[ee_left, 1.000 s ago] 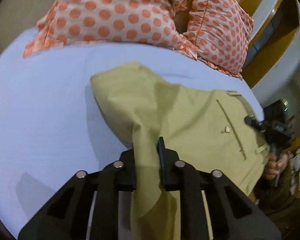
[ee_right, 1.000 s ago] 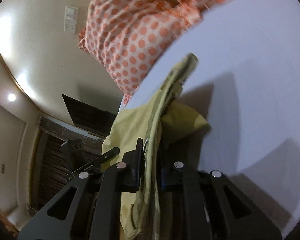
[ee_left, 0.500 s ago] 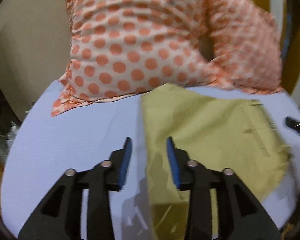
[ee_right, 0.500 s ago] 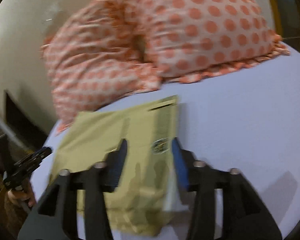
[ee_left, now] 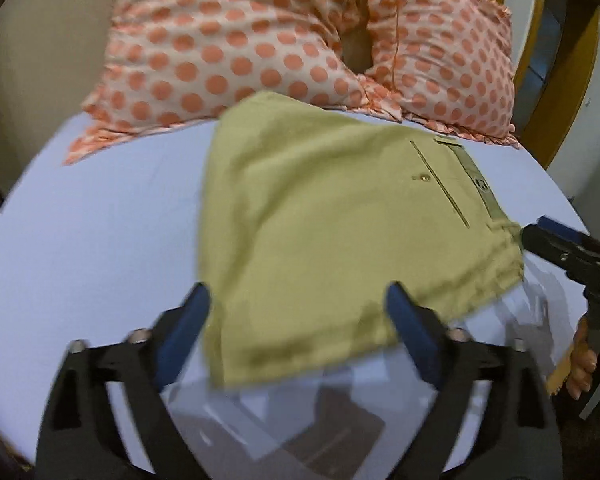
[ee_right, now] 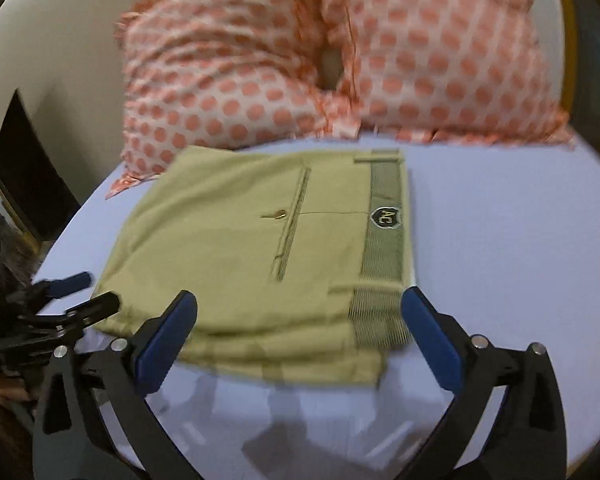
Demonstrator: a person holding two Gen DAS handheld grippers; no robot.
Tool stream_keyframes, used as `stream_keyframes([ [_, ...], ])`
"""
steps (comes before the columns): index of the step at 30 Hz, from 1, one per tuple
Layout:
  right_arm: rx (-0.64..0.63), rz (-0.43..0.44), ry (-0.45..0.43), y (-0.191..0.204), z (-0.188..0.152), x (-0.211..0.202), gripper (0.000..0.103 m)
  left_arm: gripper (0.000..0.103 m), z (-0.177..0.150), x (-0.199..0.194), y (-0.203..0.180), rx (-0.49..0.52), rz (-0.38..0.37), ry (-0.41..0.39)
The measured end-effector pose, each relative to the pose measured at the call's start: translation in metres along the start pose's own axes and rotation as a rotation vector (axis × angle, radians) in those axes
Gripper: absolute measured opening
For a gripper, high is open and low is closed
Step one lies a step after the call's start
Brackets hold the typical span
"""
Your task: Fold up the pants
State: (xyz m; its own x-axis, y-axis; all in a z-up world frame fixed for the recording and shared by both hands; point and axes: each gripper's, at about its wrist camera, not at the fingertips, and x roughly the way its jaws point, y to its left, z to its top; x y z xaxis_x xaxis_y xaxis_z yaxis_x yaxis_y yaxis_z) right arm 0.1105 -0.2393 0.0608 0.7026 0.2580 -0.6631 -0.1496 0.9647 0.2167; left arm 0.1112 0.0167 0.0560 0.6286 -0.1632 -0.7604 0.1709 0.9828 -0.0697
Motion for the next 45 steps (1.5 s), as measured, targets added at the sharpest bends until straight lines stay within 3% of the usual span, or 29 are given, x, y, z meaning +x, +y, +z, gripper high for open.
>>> stream_keyframes([
  [3,-0.037,-0.031,-0.007,0.016,-0.032,-0.014,0.102,0.098,-0.028,-0.017,-0.001,0.013,0.056,-0.005],
  [6,-0.054,-0.056,0.047,0.028,-0.051,-0.004,0.102,0.098,-0.050,-0.017,-0.005,0.024,0.074,0.022],
  [11,-0.043,-0.109,0.122,0.035,-0.064,0.016,0.102,0.101,-0.061,-0.001,-0.015,0.062,0.181,0.048],
  [15,-0.086,-0.185,0.127,0.040,-0.070,0.019,0.102,0.101,-0.063,0.003,0.001,-0.013,0.104,0.057],
  [45,-0.074,-0.190,0.136,0.040,-0.072,0.018,0.102,0.101,-0.068,0.002,0.001,-0.011,0.113,0.023],
])
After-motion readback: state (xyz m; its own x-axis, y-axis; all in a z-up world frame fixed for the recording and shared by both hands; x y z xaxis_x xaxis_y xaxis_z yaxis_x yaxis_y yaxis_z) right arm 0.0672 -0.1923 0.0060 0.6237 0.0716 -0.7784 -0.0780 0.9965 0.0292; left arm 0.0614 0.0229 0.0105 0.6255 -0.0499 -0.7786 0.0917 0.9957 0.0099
